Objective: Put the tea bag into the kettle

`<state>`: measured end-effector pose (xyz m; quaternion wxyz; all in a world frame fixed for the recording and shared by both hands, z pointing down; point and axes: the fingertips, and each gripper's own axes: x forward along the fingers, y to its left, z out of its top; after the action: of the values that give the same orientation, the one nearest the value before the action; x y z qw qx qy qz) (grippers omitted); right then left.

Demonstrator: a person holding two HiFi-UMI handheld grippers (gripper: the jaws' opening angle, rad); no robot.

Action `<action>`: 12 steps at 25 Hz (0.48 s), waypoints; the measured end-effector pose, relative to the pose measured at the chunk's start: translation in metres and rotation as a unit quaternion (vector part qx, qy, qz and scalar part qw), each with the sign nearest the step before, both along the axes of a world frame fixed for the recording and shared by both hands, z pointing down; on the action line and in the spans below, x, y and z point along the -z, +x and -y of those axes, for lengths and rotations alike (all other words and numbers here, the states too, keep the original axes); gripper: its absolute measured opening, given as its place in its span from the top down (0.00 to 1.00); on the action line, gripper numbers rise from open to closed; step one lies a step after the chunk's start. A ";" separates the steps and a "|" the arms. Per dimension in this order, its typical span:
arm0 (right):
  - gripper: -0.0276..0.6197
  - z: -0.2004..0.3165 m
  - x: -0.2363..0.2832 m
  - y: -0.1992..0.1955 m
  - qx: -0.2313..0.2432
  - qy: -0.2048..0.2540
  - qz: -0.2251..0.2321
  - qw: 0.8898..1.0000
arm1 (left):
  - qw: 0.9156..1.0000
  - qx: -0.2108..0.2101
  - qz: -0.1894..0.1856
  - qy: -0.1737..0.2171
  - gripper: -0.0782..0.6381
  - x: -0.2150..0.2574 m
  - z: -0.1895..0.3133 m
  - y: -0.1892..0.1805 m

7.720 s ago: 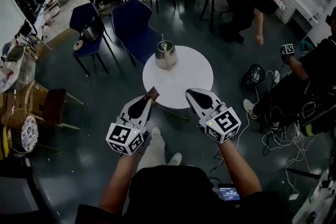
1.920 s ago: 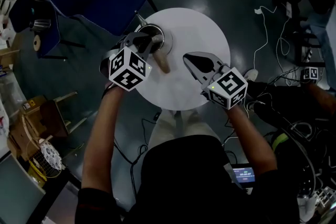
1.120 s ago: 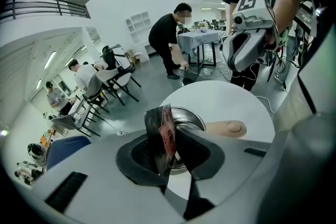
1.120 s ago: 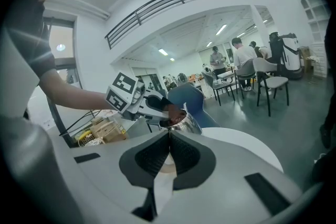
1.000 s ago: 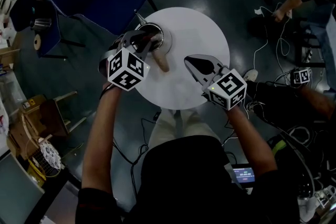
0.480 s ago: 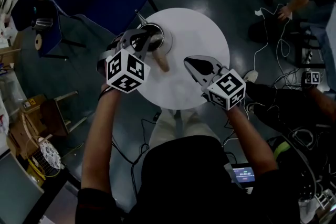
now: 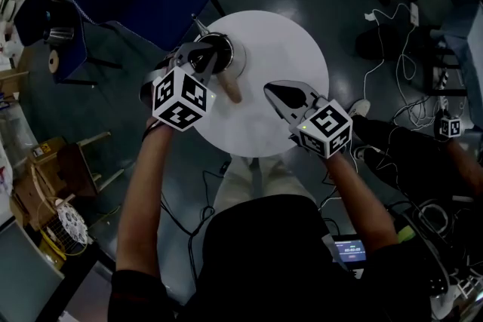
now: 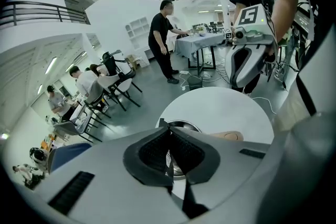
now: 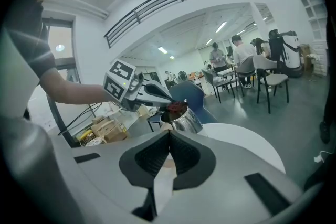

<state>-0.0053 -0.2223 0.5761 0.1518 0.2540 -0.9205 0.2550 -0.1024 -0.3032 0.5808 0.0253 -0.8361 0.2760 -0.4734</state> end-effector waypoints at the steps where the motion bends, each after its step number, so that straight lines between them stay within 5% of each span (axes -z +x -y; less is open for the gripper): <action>1: 0.93 -0.001 -0.001 0.000 0.000 -0.001 0.000 1.000 | 1.000 0.002 -0.004 -0.005 0.87 -0.001 0.000 0.001; 12: 0.93 -0.004 -0.010 0.006 -0.005 -0.008 0.000 1.000 | 0.999 0.000 -0.016 -0.037 0.87 -0.021 -0.007 0.010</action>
<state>0.0005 -0.2182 0.5856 0.1530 0.2572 -0.9171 0.2635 -0.0923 -0.2958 0.6017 -0.0103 -0.8439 0.2585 -0.4700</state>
